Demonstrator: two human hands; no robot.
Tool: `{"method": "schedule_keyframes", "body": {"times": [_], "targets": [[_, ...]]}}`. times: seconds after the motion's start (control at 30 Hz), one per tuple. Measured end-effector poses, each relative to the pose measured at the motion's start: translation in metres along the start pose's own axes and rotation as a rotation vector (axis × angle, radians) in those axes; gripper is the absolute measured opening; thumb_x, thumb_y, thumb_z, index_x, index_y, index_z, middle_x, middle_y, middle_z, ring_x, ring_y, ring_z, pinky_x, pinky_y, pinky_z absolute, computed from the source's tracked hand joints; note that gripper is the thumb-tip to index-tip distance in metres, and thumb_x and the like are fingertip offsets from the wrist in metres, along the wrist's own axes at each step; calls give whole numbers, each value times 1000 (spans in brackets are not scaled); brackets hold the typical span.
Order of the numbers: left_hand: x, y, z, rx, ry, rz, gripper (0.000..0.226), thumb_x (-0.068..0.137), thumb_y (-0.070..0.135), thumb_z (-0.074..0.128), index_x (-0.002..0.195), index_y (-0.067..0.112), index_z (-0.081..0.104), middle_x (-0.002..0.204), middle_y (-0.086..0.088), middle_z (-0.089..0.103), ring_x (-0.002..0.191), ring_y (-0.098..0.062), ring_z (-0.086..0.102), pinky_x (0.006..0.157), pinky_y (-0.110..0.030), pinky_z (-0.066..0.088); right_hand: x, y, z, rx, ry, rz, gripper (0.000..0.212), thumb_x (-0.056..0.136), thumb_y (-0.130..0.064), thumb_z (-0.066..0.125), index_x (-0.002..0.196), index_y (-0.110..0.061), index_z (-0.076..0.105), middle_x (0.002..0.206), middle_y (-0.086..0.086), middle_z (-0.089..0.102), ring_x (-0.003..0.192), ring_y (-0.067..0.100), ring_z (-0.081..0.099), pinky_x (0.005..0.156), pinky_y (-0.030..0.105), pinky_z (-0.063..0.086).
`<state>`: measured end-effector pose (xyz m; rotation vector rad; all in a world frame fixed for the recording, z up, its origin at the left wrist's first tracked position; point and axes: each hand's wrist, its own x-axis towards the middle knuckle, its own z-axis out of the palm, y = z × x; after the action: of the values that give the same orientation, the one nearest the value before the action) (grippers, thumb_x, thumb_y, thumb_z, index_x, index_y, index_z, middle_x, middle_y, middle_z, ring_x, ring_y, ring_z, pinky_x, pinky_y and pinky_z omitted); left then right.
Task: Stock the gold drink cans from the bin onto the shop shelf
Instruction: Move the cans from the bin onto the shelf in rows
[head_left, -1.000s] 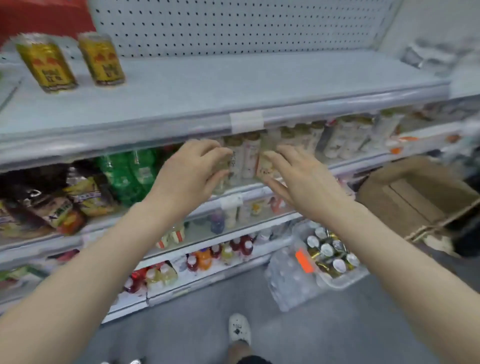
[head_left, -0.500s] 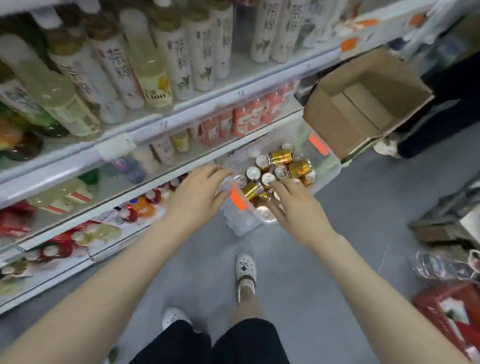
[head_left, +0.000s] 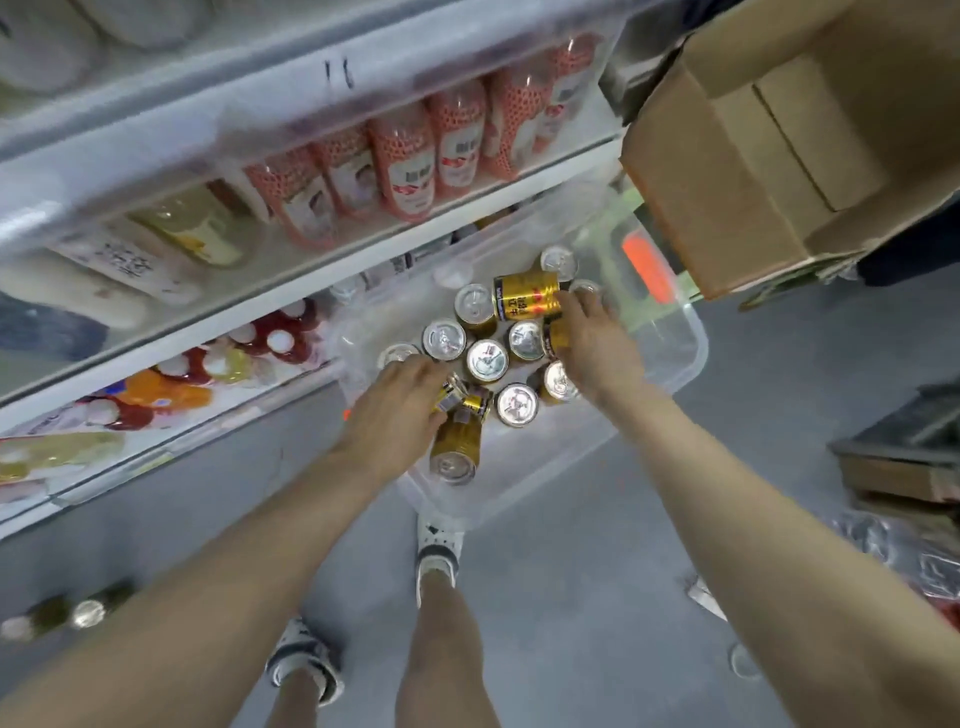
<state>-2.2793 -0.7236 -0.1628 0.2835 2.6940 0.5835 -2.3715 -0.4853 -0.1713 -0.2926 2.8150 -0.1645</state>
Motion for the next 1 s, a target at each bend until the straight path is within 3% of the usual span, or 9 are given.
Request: {"method": "schedule_keyframes", "body": {"times": [0.1,0.23,0.43,0.57,0.7,0.77,0.83,0.93,1.0], "targets": [[10,-6,16,26,-51,-38,65,79,20,71,138,16,44,129,-11,50,112,-35,51,92,-46,47,45,9,17,-59,0,-66,65,78,-6,59,140,-9,42,137,16,48,122,40,46,96,47,40],[17,-7,25,130,-92,-88,70,80,26,70,141,14,39,132,-11,47,115,-33,50,88,-44,50,80,9,36,-92,-125,-76,69,81,-12,65,143,-18,35,142,12,41,126,38,43,94,50,41],[34,-6,26,191,-193,-203,66,82,35,68,135,11,37,130,-11,44,117,-31,48,89,-40,47,70,14,27,64,-62,-34,72,71,-19,77,134,-13,42,129,19,40,100,46,55,81,52,50],[47,-5,36,188,-260,-261,72,74,44,74,127,8,41,126,-12,44,115,-32,47,90,-42,48,29,12,9,350,78,76,73,65,-27,85,126,-8,50,120,18,44,101,41,54,80,44,48],[54,0,38,153,-268,-281,73,72,37,76,129,10,39,125,-15,47,112,-35,49,87,-41,47,-9,8,6,496,135,120,73,62,-33,87,122,-9,53,122,12,46,103,33,54,82,28,39],[51,4,35,101,-240,-273,73,73,35,76,130,11,38,121,-16,49,106,-36,54,80,-41,47,-23,7,5,553,145,151,71,61,-33,87,120,-14,53,121,8,46,105,29,52,84,24,38],[45,7,30,-24,-179,-274,74,73,36,74,134,14,38,120,-15,46,100,-38,56,78,-41,48,-35,6,1,599,140,189,68,63,-32,86,119,-16,52,121,7,46,105,27,53,87,28,42],[34,17,11,-208,-85,-256,69,73,40,70,132,18,40,120,-11,41,97,-37,56,80,-41,49,-49,2,-12,648,113,250,67,67,-33,82,123,-15,50,118,4,43,104,28,55,89,40,47],[26,26,-9,-290,-76,-272,68,75,44,69,131,20,39,119,-7,40,99,-32,55,84,-38,47,-56,-4,-26,656,117,269,68,69,-34,81,125,-16,49,115,0,39,104,27,54,89,37,46]]}}
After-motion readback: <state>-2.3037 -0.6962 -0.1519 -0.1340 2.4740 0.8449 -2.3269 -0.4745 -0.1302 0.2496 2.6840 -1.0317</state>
